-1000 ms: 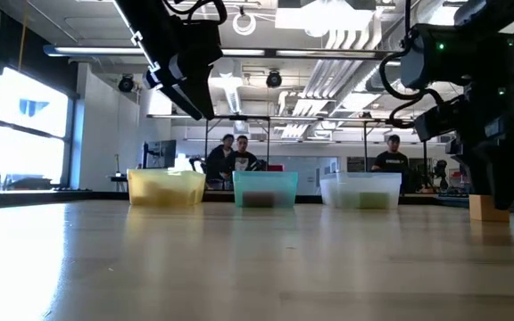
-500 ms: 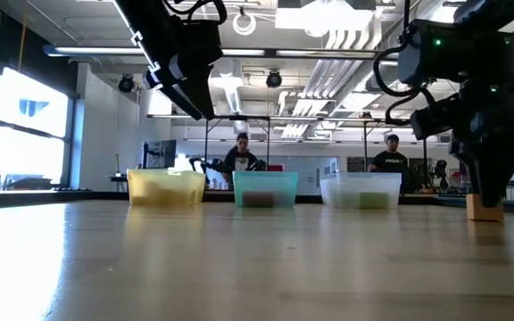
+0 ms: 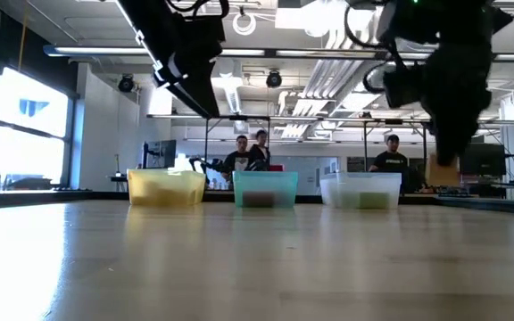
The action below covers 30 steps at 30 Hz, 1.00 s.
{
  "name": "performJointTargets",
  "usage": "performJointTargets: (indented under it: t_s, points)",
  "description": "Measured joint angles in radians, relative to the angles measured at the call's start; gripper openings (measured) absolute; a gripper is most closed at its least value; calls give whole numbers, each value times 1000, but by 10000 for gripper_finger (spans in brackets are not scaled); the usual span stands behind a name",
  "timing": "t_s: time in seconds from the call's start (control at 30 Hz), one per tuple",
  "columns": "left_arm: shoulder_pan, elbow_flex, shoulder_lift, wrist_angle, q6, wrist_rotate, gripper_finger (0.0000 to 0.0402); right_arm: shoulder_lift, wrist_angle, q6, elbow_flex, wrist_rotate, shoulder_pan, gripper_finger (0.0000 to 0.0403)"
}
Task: Sort & place blocks by color
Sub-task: Put the yellow block into the yellow bin
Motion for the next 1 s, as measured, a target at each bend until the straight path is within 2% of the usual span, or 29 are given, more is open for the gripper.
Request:
performJointTargets:
  t_s: [0.23,0.57,0.8,1.0]
  points:
    - [-18,0,0,190,188,68,214,-1,76,27,130,-3,0,95]
    - [-72,0,0,450,511,67,214,-1,156,-5,331,-2,-5,95]
    - [-91,0,0,582,591,94,214,-1,238,-7,433,17,-8,95]
    - [-91,0,0,683,596,93,214,-2,362,0,455,47,-7,95]
